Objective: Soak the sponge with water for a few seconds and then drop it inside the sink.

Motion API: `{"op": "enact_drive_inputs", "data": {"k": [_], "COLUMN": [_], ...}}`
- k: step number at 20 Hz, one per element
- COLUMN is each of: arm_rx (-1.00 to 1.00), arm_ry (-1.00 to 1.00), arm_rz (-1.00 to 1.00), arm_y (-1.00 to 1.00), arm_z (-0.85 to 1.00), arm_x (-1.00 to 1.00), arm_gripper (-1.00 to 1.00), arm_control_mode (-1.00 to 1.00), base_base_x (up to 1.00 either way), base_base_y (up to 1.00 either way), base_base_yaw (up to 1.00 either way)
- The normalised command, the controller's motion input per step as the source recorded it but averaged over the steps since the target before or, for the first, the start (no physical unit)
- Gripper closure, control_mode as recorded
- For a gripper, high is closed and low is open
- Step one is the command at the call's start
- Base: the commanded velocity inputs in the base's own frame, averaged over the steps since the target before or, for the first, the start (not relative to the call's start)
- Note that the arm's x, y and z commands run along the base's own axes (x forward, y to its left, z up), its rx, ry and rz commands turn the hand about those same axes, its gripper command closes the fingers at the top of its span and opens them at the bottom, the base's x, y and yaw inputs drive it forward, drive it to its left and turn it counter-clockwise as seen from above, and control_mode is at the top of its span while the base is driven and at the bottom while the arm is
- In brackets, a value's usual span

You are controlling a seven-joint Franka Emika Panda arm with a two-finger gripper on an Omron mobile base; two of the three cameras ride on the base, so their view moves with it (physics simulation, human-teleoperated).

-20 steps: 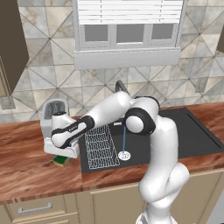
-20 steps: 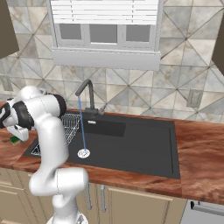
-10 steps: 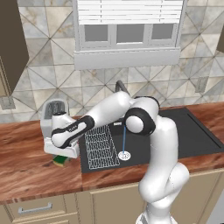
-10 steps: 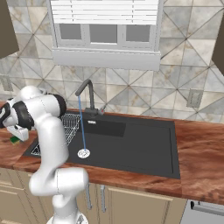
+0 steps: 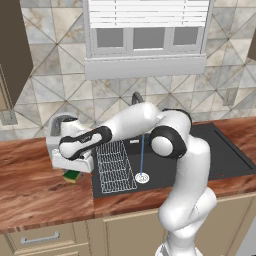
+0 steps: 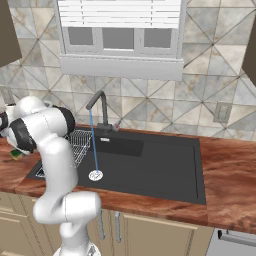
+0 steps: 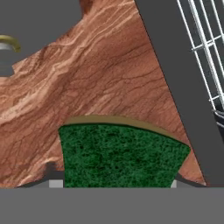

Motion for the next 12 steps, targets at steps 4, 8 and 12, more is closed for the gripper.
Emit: {"op": "enact_drive_inputs", "data": {"k": [4,8,12], "arm_rx": [-0.01,0.0,0.0], "arm_ry": [0.0,-0.03,0.0], "arm_rz": [0.0,0.0,0.0], "arm_y": [-0.37,-0.33,-0.32], "arm_z": [0.79,0.7,0.38], "arm_x": [-0.26,-0.48,-0.28], "arm_gripper": [1.0,1.0,1.0], "arm_control_mode": [-1.0,-1.0,-1.0], "base_base_x": [0.0,0.0,0.0], "base_base_y": [0.0,0.0,0.0], "base_base_yaw": [0.0,0.0,0.0]}}
